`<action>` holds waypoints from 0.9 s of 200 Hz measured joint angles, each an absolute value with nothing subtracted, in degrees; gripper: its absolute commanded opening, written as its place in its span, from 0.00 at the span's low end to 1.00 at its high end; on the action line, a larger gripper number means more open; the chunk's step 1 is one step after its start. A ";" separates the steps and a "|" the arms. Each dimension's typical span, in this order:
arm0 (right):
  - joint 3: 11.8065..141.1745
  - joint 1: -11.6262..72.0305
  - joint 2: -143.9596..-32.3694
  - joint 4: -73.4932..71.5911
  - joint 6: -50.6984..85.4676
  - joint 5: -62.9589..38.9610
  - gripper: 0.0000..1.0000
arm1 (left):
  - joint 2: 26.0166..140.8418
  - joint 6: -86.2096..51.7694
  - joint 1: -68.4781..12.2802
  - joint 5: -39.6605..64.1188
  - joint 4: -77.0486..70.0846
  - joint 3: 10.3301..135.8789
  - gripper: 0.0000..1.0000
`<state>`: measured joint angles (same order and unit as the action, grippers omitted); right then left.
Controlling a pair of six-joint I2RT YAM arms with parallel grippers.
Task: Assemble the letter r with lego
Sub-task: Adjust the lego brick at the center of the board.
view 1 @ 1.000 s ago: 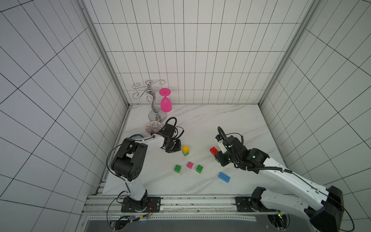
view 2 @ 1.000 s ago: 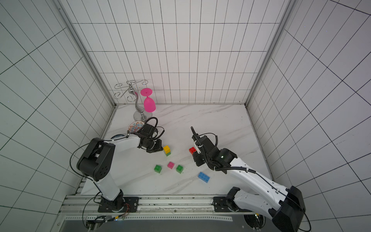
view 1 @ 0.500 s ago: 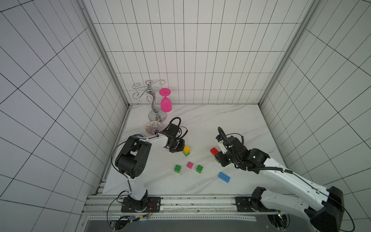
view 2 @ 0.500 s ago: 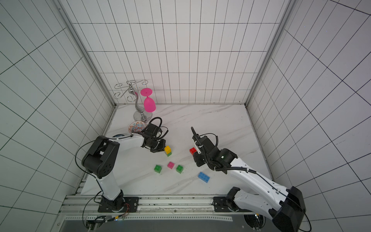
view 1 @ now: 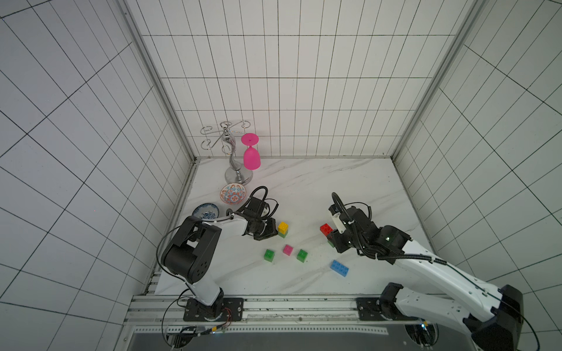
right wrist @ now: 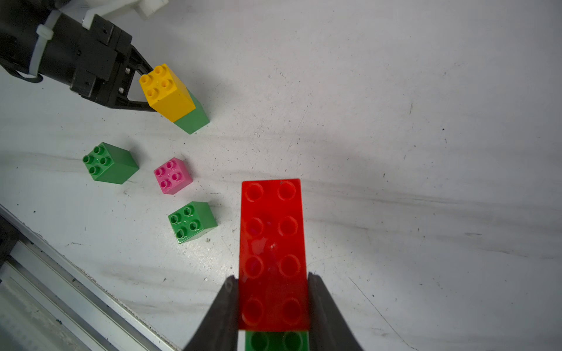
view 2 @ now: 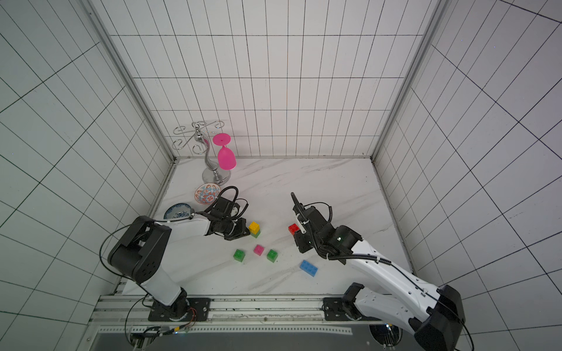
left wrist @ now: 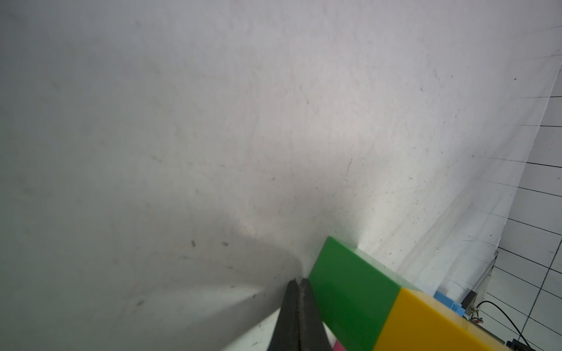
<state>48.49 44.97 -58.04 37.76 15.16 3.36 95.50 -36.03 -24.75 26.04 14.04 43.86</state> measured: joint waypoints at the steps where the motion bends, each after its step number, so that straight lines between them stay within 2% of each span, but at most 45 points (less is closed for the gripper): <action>1: 48.49 44.97 -58.02 37.76 15.18 3.36 0.00 | 95.48 -36.05 -24.75 26.04 14.00 43.83 0.00; 95: 48.42 44.97 -56.73 38.33 15.40 2.85 0.00 | 95.44 -33.30 -22.74 23.83 19.51 46.39 0.00; 180: 48.42 44.84 -56.84 37.89 15.33 1.54 0.00 | 99.42 -32.99 -22.90 24.47 18.17 50.30 0.00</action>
